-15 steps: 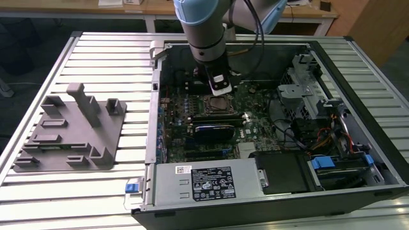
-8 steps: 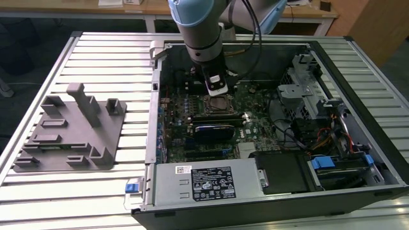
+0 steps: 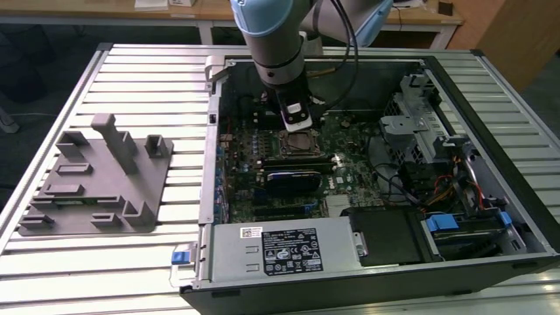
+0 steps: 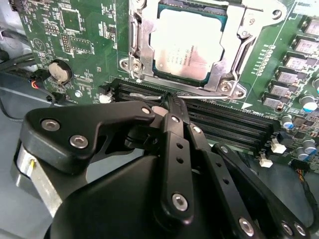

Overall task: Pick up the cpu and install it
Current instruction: 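Install the first cpu locking lever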

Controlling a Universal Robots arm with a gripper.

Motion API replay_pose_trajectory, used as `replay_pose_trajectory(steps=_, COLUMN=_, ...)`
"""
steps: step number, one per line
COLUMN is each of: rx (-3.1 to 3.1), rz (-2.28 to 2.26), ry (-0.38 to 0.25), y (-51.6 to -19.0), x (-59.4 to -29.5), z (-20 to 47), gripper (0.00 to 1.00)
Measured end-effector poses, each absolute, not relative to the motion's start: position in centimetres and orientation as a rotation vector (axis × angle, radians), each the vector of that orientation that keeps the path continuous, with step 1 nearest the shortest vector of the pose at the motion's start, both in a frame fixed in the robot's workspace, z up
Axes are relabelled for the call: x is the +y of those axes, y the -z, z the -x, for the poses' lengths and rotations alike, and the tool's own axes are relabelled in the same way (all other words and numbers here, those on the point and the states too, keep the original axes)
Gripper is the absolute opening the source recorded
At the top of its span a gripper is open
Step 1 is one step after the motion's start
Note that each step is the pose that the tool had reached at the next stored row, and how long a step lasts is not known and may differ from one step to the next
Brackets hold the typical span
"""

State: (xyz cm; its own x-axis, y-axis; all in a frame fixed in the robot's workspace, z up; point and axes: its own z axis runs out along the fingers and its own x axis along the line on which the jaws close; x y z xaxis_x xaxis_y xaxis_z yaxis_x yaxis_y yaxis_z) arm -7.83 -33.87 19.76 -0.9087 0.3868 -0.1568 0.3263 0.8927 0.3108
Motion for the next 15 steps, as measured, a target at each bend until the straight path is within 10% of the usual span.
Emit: replay_pose_trajectory(steps=15, rx=2.845, rz=-0.542, ry=-0.409, y=-19.64, x=-33.53, z=7.68, gripper=0.11)
